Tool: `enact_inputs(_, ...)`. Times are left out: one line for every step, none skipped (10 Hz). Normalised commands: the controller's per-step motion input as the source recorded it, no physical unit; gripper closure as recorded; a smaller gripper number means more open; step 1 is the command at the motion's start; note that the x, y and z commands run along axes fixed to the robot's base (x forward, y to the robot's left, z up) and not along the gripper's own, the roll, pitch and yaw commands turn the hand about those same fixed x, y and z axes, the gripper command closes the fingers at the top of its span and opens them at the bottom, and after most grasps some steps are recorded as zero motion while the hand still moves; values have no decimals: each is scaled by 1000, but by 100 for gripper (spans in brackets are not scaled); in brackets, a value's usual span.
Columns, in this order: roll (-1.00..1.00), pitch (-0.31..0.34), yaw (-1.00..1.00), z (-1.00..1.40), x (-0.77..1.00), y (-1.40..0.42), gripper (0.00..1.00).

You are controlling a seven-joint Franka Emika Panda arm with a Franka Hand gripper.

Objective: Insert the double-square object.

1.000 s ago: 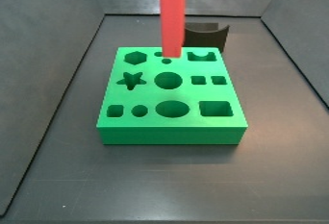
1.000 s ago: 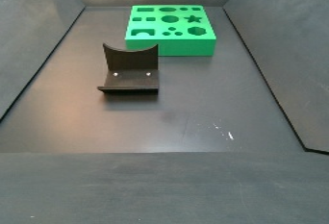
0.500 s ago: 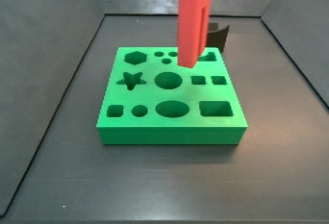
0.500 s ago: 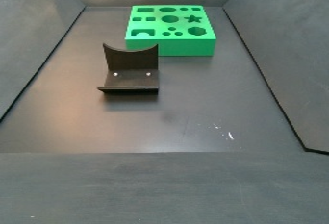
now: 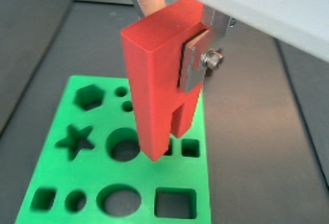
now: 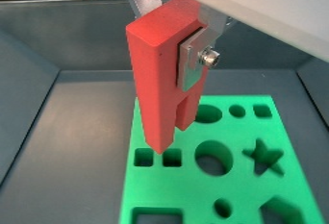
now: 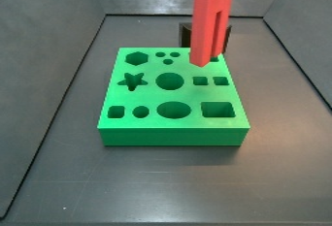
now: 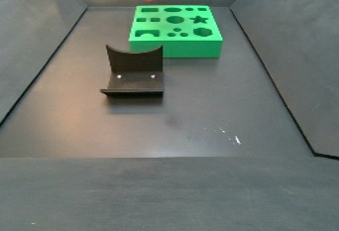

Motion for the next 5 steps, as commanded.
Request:
enact_inputs(56,-7,-1000,-180,103,43,100)
enact_inputs(63,-4,-1000,-217,31,0,100)
enact_inputs(47,-4,-1000,-183,26,0,100)
enact_inputs(31,-1,-1000,-137,74,0,100)
enact_inputs(30,0,-871,-114,251,0,100)
